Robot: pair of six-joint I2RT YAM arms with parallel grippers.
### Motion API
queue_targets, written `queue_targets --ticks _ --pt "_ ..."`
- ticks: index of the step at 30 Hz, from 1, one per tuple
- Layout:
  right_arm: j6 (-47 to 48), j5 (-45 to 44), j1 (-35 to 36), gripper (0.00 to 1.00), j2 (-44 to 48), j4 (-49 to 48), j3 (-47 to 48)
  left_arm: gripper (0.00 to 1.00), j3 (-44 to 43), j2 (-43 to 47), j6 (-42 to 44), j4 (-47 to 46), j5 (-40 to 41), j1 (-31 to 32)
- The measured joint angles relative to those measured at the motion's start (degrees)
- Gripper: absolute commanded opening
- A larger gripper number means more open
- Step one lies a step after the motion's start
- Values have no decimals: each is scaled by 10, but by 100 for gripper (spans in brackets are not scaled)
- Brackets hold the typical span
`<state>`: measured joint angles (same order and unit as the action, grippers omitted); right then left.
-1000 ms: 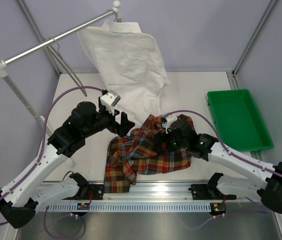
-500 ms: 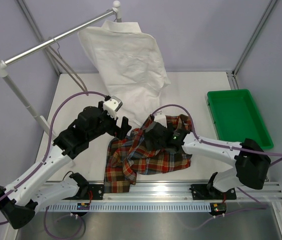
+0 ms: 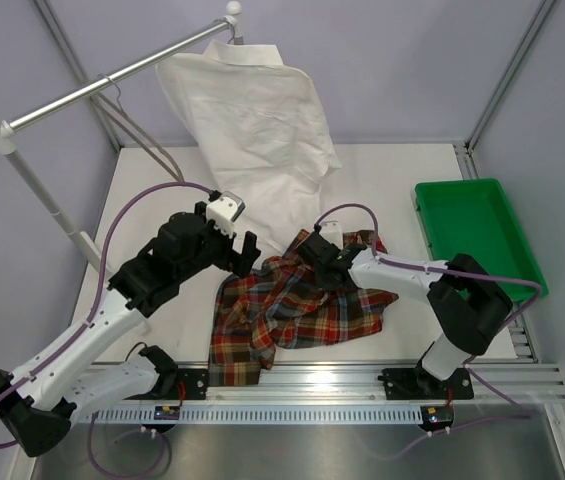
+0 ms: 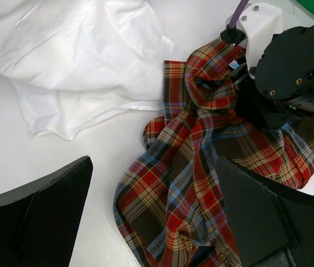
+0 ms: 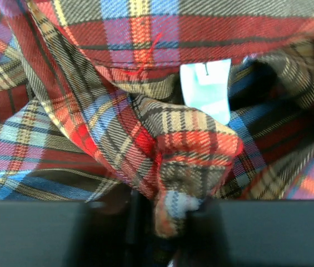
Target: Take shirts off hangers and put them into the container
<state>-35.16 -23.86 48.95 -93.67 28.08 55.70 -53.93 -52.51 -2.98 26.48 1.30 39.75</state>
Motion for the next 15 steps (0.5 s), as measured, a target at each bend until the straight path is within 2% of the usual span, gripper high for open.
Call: queue_targets --ticks 1,8,11,15 --pt "1 4 -2 1 -2 0 0 99 0 0 0 0 3 0" --pt "0 3 -3 0 19 9 0 99 0 0 0 0 12 0" --pt "5 -10 -16 0 62 27 0 99 0 -1 0 0 14 0" --pt "16 -38 -67 0 151 53 2 99 0 -1 0 0 16 0"
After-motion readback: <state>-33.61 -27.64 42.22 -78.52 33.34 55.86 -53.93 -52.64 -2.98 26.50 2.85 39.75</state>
